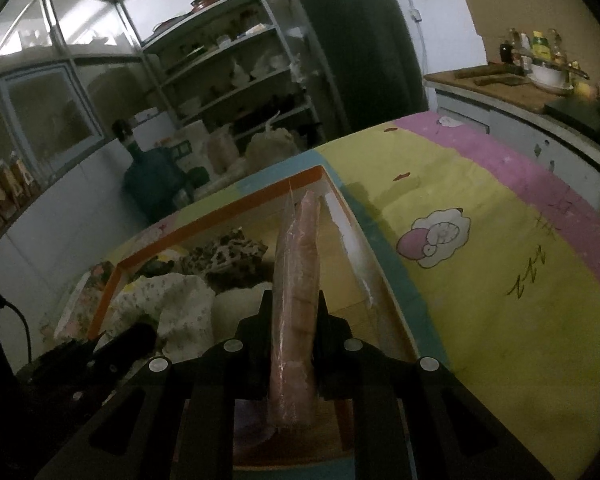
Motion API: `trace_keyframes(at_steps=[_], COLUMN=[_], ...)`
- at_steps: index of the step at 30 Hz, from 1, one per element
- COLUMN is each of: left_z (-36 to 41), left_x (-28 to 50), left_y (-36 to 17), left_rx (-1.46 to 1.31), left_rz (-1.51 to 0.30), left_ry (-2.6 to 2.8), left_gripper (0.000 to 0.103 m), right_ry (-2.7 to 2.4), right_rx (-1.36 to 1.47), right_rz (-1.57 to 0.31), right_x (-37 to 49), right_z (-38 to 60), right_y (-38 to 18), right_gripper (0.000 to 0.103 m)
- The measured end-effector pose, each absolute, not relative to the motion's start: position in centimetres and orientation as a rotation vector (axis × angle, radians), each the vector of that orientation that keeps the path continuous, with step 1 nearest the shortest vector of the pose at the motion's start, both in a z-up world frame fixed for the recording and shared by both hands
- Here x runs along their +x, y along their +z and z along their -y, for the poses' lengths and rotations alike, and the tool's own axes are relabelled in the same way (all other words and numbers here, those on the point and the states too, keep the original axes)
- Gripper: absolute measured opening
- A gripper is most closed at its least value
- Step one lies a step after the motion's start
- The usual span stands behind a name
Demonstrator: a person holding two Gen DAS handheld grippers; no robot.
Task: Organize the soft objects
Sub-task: 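Lower the cloth and pink stick into the tray and open both tools, then withdraw both tools from the tray toward the pile of items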
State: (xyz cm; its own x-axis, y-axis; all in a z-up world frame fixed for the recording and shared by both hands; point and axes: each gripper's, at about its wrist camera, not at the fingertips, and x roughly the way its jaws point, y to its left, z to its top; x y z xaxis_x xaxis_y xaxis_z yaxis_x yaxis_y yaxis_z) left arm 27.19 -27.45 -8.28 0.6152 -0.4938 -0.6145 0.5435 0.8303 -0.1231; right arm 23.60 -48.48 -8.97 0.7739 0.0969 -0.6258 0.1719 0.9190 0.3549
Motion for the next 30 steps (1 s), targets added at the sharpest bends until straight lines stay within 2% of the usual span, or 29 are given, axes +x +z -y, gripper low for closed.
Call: trace_keyframes(at_steps=[2,6,7,9,10,11,24,30], left_z=[27.3,26.9,26.8,26.6,26.5,26.3,23.7,21.7], left_x=[27.1,26.8,26.7,26.5,26.3,26.2,24.6,23.8], left_y=[-8.2,-8.0,-7.9,-7.6,-7.5,-7.3,-5.6,-4.8], left_rx=[0.075,0.066,0.063,0.062,0.063,0.064,0.063,0.048], left_rz=[-0.684,-0.674,-0.668,-0.655,-0.646,-0.639,-0.576,-0.551], left_ry=[-0.594,-0.590,-0.587,-0.582,-0.578,-0.574,-0.543,-0.511], left_gripper=[0.029,0.052,0.059,0.065,0.068,0.069,0.069,0.076], right_ry=[-0.037,-0.029,-0.026,-0.029,-0.039,-0.047,-0.067,-0.052], right_rx=[0.413,0.406,0.407,0.401,0.395,0.390,0.385,0.374], right_rz=[-0.687,-0.677,-0.674,-0.665,-0.661,-0.656,-0.614,-0.590], right_x=[23.6,23.3,23.3,23.0,22.9,22.8,21.3,20.5], right_z=[48.5,48.2,48.2,47.9,47.8,47.8,47.1,45.7], right_y=[-9.0,-8.8,-8.7,-8.5,-8.4,-8.2,-6.6,-5.5], right_gripper=[0.021,0.028,0.032,0.039,0.047,0.050,0.051,0.051])
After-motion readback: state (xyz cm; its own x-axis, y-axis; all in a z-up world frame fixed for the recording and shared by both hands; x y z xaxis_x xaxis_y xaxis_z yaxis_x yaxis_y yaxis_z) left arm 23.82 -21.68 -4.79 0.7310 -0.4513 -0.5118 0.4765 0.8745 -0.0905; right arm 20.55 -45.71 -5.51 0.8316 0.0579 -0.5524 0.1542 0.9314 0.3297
